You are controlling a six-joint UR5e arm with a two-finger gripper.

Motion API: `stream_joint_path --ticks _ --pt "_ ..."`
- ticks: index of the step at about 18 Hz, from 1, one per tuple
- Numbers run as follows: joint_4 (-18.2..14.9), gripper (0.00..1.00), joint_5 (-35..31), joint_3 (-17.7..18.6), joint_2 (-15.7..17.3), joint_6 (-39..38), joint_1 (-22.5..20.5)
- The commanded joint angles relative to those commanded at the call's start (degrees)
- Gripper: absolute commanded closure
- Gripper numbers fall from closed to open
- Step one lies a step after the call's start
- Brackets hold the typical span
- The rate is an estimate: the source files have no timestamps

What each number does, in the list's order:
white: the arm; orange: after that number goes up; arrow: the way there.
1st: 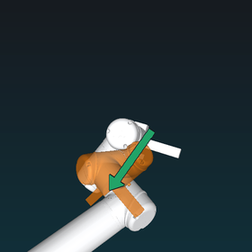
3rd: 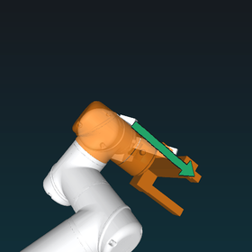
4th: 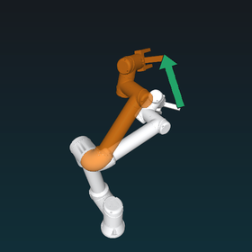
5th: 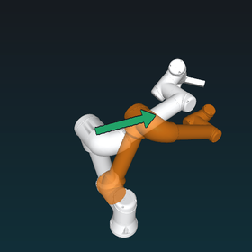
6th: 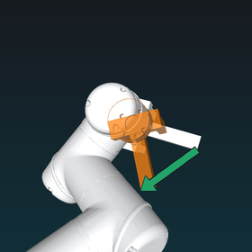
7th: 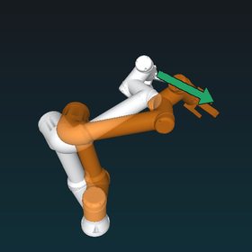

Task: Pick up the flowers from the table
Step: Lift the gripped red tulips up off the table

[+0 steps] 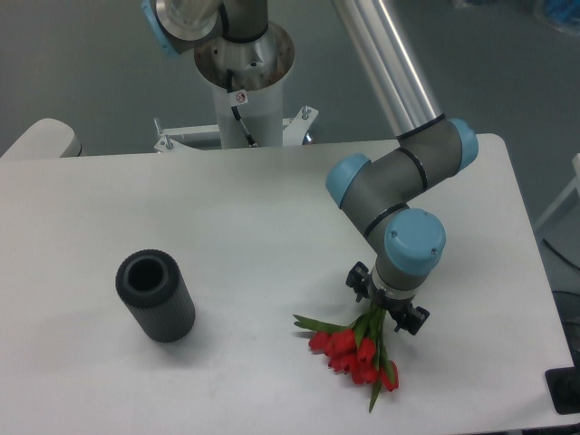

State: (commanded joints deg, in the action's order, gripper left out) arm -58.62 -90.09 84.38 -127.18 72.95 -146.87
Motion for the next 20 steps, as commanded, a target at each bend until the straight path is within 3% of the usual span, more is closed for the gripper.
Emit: stream_joint_path --ticks 2,11,16,20 --pt "-0.09 0.66 0.0 -0.17 0.09 0.18 0.0" --pt "-1.14 0.72 -0.09 -1.05 2.72 0.79 -0.09" --pt "-4.04 0.72 -0.09 -5.61 2.82 0.79 -0.18" --pt "-4.31 0.81 0.18 -6.59 2.81 0.79 -0.18"
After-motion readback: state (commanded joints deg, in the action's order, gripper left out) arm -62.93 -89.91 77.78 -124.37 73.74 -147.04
